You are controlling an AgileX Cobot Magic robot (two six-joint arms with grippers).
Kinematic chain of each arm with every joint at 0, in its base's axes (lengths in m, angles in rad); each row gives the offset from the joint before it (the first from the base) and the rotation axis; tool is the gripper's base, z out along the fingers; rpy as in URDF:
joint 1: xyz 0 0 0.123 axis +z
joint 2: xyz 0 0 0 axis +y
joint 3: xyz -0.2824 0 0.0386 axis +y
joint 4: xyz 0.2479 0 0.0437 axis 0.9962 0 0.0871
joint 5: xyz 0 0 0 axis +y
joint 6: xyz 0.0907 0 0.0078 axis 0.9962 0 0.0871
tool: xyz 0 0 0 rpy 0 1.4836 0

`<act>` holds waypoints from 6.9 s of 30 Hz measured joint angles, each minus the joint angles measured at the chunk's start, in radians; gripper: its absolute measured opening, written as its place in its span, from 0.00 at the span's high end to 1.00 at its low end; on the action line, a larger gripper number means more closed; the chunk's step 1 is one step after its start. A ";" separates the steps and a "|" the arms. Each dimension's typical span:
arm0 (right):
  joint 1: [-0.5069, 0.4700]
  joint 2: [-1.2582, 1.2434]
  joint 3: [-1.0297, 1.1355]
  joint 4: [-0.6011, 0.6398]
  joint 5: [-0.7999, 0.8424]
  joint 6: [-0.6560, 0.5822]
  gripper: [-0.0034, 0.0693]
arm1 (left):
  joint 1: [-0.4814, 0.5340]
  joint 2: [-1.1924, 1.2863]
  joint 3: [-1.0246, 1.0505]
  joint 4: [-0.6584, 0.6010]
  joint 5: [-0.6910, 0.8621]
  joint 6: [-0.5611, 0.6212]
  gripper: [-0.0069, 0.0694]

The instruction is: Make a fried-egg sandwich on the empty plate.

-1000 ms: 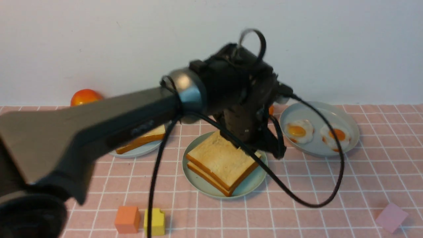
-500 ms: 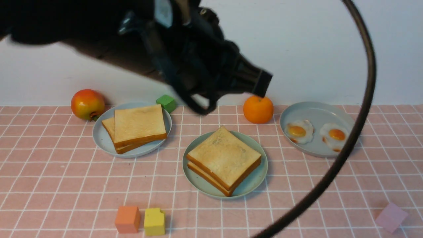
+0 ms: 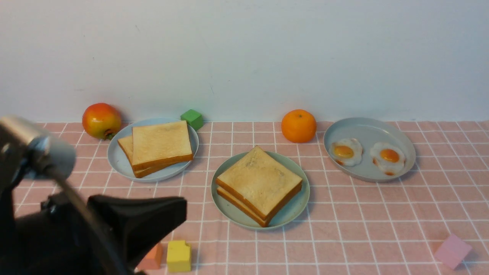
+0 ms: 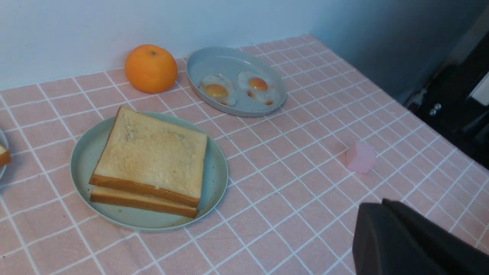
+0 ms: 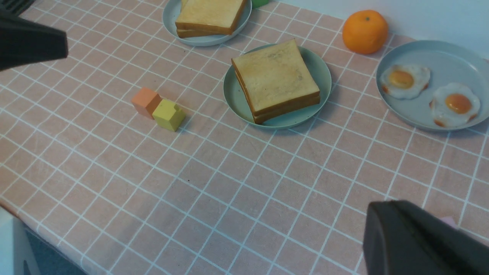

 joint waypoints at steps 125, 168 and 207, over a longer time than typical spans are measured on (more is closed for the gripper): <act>-0.852 -0.596 1.187 0.243 -0.864 -0.291 0.92 | 0.687 -0.731 0.556 0.137 0.254 -0.171 0.89; -0.852 -0.596 1.187 0.243 -0.864 -0.291 0.86 | 0.687 -0.731 0.556 0.137 0.255 -0.173 0.89; -0.852 -0.596 1.187 0.243 -0.864 -0.291 0.80 | 0.687 -0.731 0.556 0.137 0.255 -0.173 0.89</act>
